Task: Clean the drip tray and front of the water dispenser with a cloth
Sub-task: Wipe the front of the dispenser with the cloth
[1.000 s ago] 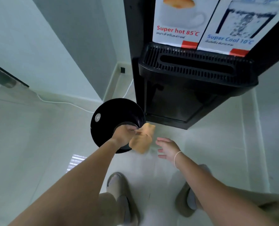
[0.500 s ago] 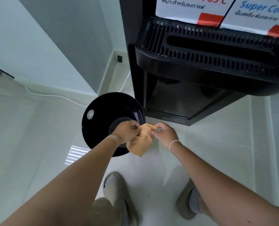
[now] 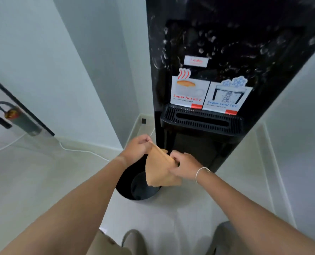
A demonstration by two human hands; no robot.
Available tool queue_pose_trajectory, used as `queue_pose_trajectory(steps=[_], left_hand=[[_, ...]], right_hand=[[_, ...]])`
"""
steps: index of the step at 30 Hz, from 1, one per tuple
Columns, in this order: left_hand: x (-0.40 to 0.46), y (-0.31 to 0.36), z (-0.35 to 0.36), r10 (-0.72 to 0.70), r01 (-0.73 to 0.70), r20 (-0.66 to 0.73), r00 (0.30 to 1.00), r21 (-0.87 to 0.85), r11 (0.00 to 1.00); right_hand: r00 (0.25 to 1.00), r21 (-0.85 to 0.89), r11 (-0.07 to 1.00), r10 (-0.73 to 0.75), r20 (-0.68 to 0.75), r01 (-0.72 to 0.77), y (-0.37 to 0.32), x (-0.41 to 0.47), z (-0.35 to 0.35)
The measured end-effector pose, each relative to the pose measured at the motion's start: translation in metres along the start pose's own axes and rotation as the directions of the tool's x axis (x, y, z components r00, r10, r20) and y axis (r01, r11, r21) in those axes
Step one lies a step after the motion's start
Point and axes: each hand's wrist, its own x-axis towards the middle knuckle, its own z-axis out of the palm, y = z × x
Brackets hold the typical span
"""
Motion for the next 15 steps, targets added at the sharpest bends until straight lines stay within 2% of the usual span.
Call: queue_pose_trajectory(steps=[5,10,15], left_hand=[[-0.039,0.076,-0.043,0.148,-0.148,-0.108,0.983,0.014,0.989],[-0.072,0.132,-0.068,0.239,-0.231,-0.139,0.961,0.068,0.97],[-0.098,0.174,-0.079,0.309,-0.29,-0.177,0.934,0.128,0.949]], right_hand=[[0.991,0.063,0.998,-0.019,-0.136,0.027,-0.046,-0.045,-0.053],[0.975,0.112,0.987,-0.089,-0.203,0.114,-0.083,-0.091,-0.107],[0.976,0.096,0.987,-0.11,-0.189,0.13,-0.105,-0.13,-0.145]])
